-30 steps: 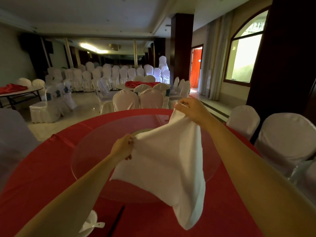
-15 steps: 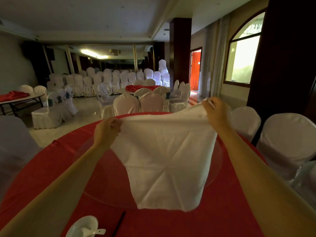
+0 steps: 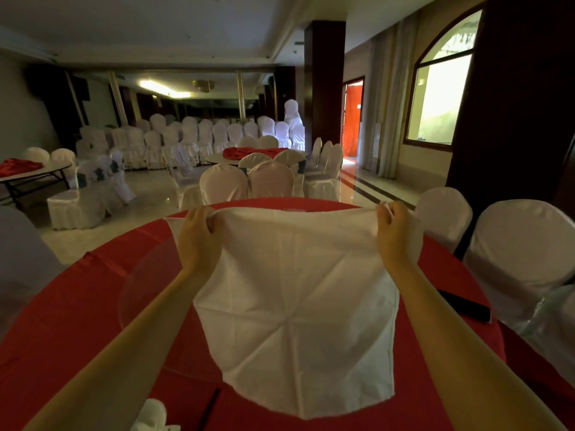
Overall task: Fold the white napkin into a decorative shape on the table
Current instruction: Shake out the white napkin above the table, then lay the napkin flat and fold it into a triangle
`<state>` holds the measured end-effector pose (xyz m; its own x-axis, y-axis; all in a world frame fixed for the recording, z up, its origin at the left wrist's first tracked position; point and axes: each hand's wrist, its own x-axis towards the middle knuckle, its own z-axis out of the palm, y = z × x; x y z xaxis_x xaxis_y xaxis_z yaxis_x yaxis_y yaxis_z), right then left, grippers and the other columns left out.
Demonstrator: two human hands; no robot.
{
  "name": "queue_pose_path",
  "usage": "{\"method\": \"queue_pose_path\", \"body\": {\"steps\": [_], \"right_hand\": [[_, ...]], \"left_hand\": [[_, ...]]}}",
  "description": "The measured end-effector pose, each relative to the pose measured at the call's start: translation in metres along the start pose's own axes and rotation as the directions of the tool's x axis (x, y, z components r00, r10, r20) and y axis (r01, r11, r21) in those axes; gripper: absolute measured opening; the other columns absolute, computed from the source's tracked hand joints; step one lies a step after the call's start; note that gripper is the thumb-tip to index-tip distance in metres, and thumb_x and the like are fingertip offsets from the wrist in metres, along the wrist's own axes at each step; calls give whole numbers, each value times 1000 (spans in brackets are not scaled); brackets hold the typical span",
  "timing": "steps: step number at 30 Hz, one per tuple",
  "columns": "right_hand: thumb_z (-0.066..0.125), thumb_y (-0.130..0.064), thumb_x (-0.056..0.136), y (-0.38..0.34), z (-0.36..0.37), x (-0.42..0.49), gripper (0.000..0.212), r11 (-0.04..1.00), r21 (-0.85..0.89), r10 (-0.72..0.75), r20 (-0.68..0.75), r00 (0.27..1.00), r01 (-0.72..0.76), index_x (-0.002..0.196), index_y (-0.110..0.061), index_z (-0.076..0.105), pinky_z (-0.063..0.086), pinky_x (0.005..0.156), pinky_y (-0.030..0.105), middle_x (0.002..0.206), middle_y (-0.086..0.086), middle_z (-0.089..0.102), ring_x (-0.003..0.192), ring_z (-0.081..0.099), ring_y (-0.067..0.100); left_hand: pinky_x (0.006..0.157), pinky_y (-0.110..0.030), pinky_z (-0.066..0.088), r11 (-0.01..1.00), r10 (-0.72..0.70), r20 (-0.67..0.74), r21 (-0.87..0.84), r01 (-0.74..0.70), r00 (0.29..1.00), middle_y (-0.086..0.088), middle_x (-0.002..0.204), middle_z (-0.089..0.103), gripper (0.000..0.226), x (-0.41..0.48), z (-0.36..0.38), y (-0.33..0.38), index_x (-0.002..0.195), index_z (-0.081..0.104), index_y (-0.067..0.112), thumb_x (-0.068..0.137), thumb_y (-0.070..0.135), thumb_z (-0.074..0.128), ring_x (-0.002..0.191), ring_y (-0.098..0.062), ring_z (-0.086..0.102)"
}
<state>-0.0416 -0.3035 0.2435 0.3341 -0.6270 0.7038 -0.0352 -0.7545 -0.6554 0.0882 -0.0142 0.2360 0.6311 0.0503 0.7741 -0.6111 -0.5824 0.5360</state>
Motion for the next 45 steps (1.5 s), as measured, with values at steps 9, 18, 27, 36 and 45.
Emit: {"method": "queue_pose_path", "body": {"steps": [9, 18, 27, 36, 45], "right_hand": [[39, -27, 99, 83, 81, -35, 37, 988, -96, 140, 242, 960, -120, 78, -1, 54, 32, 54, 32, 76, 21, 65, 69, 60, 36], [41, -27, 97, 140, 171, -37, 40, 927, -300, 310, 266, 913, -227, 89, 4, 65, 46, 68, 41, 93, 24, 65, 89, 58, 38], [45, -14, 93, 196, 233, -48, 29, 886, -319, 450, 415, 791, -337, 111, 0, 64, 47, 87, 38, 111, 22, 67, 105, 61, 35], [36, -35, 98, 223, 258, -157, 50, 946, -275, 181, 889, 421, 174, 144, -15, 29, 21, 115, 42, 152, 8, 32, 140, 26, 27], [24, -50, 97, 238, 250, -183, 60, 831, -329, 200, 929, 311, 449, 148, -25, 3, 0, 117, 46, 159, -2, -2, 146, -5, 24]], "left_hand": [[72, -41, 46, 967, -235, 339, 173, 186, 911, -15, 87, 65, 14, -33, 75, -81, 81, 62, 2, 86, 12, 54, 79, -28, 57], [74, -41, 39, 907, -407, 457, 304, 291, 791, -18, 93, 68, 20, -35, 175, -153, 85, 67, -1, 84, 9, 50, 91, -33, 59], [102, -36, 35, 917, -387, 704, 231, 324, 595, -17, 142, 41, 51, -78, 244, -211, 134, 43, 7, 84, 4, 52, 130, -31, 40], [117, -46, 3, 935, -223, 855, 324, -145, 469, -6, 157, 15, 52, -202, 243, -215, 145, 19, 16, 97, 32, 30, 144, -23, 7], [116, -43, -5, 925, -233, 867, 337, -174, 440, -5, 158, 1, 55, -208, 243, -208, 147, 5, 18, 98, 38, 22, 145, -22, -5]]}}
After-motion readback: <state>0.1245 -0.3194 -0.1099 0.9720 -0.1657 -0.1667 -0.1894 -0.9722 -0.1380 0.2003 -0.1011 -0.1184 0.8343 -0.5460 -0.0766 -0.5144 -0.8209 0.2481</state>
